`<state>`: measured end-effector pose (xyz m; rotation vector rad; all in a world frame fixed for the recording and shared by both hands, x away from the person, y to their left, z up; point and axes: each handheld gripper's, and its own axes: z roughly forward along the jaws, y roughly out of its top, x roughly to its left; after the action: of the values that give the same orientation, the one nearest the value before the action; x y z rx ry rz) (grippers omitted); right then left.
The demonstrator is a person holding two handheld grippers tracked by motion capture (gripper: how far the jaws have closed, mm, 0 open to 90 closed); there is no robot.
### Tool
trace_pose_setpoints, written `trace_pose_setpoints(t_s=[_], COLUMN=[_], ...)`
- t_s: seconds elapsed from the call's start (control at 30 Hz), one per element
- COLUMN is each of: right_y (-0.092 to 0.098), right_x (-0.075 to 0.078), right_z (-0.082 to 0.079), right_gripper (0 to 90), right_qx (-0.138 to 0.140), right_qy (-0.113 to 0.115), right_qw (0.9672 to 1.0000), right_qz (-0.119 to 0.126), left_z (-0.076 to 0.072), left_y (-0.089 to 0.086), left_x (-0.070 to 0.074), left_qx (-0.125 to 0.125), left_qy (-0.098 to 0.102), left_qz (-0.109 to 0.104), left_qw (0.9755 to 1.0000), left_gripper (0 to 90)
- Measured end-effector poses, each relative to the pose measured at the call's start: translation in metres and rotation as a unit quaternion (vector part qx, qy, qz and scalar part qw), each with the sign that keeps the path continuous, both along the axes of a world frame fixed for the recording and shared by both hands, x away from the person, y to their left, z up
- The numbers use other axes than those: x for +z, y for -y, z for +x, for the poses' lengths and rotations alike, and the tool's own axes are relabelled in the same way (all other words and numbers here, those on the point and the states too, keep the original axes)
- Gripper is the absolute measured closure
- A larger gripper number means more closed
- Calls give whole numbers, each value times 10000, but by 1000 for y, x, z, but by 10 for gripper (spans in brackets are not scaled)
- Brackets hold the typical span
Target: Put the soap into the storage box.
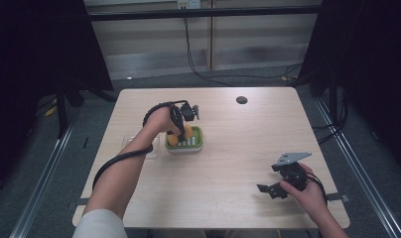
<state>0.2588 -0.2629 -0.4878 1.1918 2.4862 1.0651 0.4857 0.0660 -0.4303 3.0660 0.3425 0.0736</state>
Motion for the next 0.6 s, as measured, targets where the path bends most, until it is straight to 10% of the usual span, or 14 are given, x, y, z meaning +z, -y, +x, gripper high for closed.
trace_pose_setpoints(t_s=[0.6], right_y=[-2], right_x=[-1], right_z=[1], right_gripper=[30], right_qx=[57], right_qy=[-4], right_qw=[10000], right_qz=[-17], left_z=[1], left_y=[2], left_x=[-11], left_qx=[-94], left_qy=[30], left_qz=[19], left_qw=[9999], left_gripper=[491])
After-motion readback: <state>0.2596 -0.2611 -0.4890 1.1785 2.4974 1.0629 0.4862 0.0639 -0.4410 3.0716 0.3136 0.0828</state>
